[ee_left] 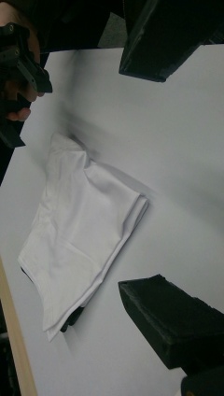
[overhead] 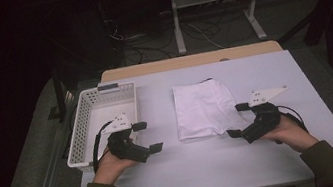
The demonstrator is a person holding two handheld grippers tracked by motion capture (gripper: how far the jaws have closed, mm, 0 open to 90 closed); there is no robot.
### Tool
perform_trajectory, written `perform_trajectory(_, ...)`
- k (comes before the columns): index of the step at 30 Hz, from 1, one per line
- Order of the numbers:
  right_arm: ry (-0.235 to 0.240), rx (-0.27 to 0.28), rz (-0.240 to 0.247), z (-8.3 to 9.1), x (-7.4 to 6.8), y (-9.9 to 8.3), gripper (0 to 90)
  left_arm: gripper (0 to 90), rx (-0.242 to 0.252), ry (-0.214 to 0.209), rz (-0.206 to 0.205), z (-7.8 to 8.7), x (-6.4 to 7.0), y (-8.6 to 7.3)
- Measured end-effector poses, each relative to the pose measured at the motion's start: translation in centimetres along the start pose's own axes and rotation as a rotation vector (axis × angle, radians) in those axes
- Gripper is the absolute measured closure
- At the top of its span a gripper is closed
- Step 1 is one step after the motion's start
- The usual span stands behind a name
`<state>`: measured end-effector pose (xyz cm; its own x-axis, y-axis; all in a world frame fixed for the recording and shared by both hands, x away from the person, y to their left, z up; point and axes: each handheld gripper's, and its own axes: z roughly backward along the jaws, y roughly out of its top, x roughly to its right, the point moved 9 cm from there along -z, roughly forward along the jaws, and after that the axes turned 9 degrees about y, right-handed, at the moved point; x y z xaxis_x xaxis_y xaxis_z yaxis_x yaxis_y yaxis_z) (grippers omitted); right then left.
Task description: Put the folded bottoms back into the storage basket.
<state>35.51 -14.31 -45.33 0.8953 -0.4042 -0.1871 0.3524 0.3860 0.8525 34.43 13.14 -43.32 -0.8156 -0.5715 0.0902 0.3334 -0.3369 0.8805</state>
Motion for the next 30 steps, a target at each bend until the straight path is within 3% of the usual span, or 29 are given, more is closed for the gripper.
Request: perform_trajectory(30,0.021,-0.005,0.010,-2.2,0.7,1.7,0.0,0.0,-0.005,-0.001,0.005,0.0,-0.1,0.0)
